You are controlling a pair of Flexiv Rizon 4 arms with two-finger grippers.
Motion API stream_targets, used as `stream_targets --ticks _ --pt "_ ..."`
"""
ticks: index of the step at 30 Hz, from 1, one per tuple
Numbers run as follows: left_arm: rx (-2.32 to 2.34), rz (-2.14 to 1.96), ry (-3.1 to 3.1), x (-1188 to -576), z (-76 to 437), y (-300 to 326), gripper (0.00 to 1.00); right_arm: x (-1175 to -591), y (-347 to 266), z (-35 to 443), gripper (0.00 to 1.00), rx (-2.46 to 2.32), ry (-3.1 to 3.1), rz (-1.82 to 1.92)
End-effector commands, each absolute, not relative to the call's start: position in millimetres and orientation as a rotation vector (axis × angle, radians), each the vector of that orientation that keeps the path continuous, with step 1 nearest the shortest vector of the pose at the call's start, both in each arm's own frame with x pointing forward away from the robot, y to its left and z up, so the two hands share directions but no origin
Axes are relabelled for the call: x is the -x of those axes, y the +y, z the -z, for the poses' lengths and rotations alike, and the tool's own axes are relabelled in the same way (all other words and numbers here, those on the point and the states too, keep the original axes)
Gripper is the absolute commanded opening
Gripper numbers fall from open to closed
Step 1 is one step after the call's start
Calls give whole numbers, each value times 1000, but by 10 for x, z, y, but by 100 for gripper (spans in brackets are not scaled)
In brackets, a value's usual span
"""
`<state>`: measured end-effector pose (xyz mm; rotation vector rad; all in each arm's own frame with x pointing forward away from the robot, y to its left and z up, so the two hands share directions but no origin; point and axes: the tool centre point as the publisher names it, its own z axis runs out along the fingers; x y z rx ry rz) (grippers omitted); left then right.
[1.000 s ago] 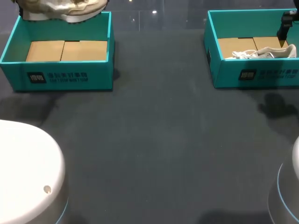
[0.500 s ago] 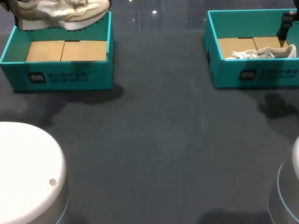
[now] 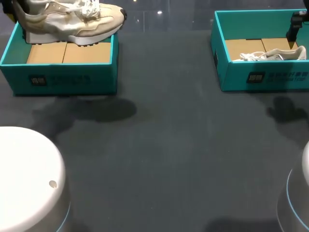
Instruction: Take the shoe out of the shoebox, open the shoe tongue, remove and reinsert the insole, then place the shoe into the shoebox
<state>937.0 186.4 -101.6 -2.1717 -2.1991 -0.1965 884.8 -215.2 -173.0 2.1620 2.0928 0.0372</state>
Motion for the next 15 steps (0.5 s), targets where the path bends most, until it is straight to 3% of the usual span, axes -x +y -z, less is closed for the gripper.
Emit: stream_targets --ticks 1,15 --pt "2181 209 -2205 -9341 1009 1877 0 -8848 -2146 1732 100 -2163 2091 -35" --pt "2098 209 -2187 -8019 1375 883 0 -8848 -2146 1732 100 -2163 2091 -35"
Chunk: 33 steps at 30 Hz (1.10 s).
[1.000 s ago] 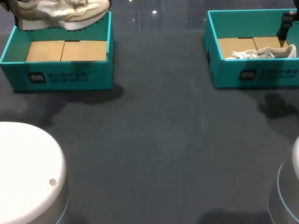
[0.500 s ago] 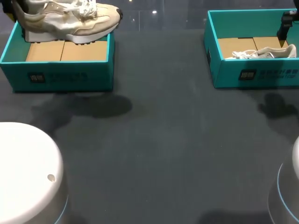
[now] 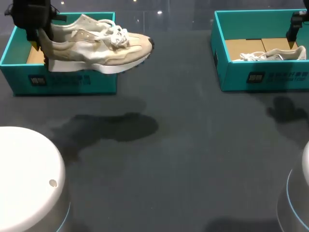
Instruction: Take the shoe out of the shoebox, open the shoe tongue, remove and reinsert the insole, then place the shoe into the shoebox
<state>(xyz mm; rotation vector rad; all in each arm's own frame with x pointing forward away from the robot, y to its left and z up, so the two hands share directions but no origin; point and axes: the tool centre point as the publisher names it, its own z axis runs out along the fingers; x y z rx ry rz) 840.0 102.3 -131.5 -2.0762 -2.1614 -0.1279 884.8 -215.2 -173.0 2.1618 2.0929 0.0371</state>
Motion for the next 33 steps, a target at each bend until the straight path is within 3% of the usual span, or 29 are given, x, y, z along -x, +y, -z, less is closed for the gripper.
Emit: stream_targets --ticks 1,6,20,33 --pt "2089 179 -2188 -7965 1398 831 0 -8848 -2146 1732 100 -2163 2091 -35" --pt "2153 114 -2134 -7636 1555 510 0 -8848 -2146 1732 100 -2163 2091 -35" --pt "2153 114 -2134 -7636 1555 510 0 -8848 -2146 1732 100 -2163 2091 -35" --pt "2092 82 -2050 -7238 2274 -255 0 -8848 -2146 1732 100 -2163 2091 -35"
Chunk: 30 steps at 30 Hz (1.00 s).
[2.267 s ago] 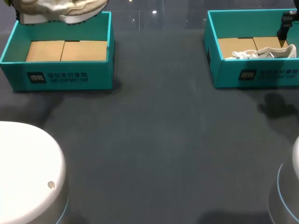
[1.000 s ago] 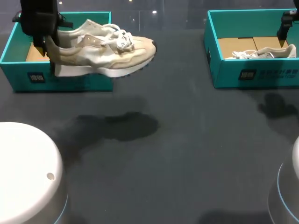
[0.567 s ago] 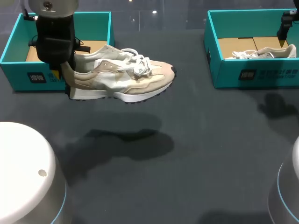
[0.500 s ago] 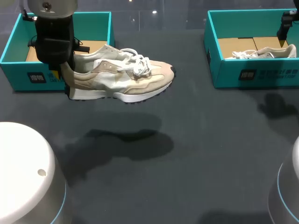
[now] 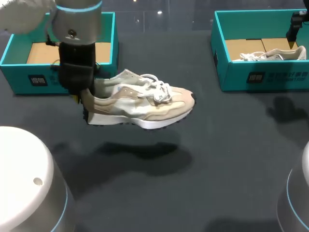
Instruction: Take the shoe out of the shoebox, open the shoe tongue, remove and reinsert the insole, then place the shoe into the shoebox
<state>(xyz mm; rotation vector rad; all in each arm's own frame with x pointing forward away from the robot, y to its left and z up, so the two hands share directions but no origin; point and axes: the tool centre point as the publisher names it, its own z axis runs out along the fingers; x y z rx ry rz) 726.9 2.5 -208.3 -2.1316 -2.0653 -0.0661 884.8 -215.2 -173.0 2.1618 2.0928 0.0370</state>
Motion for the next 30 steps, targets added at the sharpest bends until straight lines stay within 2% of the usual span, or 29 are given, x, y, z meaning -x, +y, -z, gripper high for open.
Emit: stream_targets --ticks 1,7,21,30 --pt "2085 84 -2045 -7218 2327 -302 0 -8848 -2146 1732 100 -2163 2091 -35" --pt "2010 79 -2092 -7118 2584 -488 0 -8848 -2146 1732 100 -2163 2091 -35" --pt "2010 79 -2092 -7118 2584 -488 0 -8848 -2146 1732 100 -2163 2091 -35" --pt "2020 211 -2126 -7175 3040 -721 0 -8848 -2146 1732 100 -2163 2091 -35"
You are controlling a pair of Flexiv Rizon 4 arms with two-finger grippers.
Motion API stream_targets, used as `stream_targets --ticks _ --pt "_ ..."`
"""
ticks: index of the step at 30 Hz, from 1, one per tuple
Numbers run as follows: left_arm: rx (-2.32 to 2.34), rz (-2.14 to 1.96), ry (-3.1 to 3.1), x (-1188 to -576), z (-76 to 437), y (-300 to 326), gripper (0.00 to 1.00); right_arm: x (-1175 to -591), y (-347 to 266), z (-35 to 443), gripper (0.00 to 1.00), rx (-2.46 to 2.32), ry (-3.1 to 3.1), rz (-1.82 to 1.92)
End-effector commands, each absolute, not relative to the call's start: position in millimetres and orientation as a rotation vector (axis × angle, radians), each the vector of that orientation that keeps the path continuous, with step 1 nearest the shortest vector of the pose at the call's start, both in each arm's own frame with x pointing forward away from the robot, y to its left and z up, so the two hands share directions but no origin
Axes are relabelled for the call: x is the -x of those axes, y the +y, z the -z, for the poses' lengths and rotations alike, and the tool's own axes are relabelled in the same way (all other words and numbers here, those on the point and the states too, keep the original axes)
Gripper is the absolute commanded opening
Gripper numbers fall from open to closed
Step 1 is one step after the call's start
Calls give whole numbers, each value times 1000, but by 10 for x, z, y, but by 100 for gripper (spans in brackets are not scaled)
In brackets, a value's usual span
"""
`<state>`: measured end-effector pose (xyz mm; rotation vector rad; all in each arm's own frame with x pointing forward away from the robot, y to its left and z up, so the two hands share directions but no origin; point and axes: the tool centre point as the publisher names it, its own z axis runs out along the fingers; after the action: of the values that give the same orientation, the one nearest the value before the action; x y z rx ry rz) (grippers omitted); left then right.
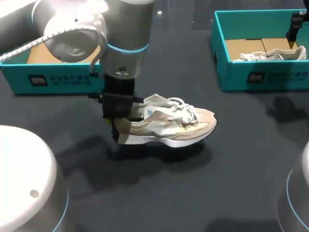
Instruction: Take the shoe out of the shoebox, open the shoe tongue, remove and reinsert the insole, then place the shoe into the shoebox
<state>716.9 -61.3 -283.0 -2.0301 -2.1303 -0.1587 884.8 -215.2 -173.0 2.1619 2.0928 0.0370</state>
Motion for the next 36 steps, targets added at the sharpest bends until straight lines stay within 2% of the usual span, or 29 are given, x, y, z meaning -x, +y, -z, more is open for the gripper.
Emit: stream_targets --ticks 1,36 --pt "2034 212 -2121 -7183 3071 -729 0 -8848 -2146 1732 100 -2163 2091 -35" --pt "2169 313 -2063 -7320 3707 -991 0 -8848 -2146 1732 100 -2163 2091 -35"
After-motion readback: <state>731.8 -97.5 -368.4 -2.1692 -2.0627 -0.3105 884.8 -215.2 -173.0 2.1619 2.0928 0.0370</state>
